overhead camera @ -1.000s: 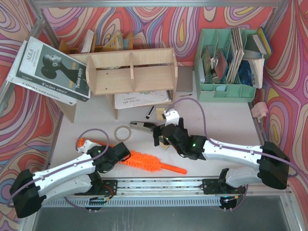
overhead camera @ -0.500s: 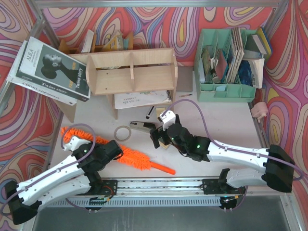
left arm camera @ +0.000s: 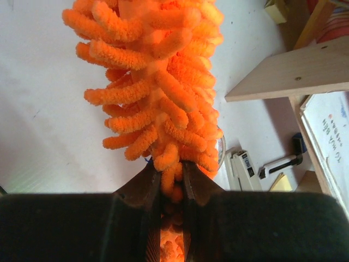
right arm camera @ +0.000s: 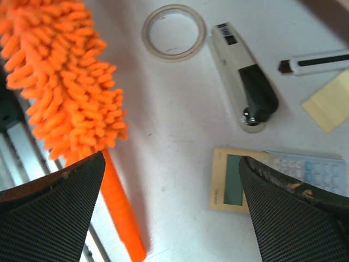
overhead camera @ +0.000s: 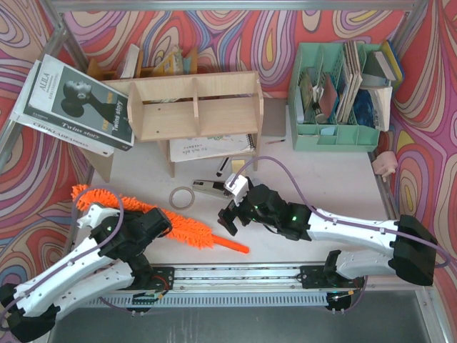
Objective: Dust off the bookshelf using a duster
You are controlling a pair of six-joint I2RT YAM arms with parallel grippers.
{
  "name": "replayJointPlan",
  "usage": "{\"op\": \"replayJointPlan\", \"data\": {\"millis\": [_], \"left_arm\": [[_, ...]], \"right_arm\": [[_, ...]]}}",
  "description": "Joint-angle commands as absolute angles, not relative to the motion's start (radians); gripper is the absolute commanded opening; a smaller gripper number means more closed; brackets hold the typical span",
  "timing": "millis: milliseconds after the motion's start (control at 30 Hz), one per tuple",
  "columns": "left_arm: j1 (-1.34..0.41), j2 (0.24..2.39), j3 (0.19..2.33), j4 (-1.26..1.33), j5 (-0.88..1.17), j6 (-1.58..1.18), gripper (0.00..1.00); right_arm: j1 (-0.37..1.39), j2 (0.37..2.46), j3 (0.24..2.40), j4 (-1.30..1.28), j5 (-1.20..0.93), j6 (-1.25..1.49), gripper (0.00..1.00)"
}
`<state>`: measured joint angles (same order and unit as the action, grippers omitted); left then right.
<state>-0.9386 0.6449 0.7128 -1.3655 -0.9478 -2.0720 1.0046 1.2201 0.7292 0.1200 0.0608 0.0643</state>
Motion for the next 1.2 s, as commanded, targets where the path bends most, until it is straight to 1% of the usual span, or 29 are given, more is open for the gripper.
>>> {"op": "replayJointPlan", "data": {"millis": [0, 133, 467, 867, 1167], "left_arm": [[-0.923, 0.605, 0.749, -1.419, -1.019, -2.111, 0.0], [-0.92, 0.558, 0.739, -1.428, -1.035, -2.118, 0.0], [-0.919, 0.513, 0.764, -1.466, -1.065, -2.112, 0.0], [-0.92, 0.412, 0.731, -1.466, -1.046, -2.12, 0.0], [-0.92, 0.355, 0.729, -1.465, -1.023, -2.131, 0.0]], "right_arm": [[1.016, 1.221, 0.72, 0.098, -0.098, 0.021, 0.99], [1.037, 1.251, 0.723, 0.08, -0.131, 0.016, 0.99], [1.13, 1.365, 0.714, 0.111, -0.114, 0.07, 0.99], [1.135, 1.571, 0.771, 0.188, -0.119, 0.046, 0.98], [1.135, 1.638, 0.8, 0.24, -0.109, 0.03, 0.96]]}}
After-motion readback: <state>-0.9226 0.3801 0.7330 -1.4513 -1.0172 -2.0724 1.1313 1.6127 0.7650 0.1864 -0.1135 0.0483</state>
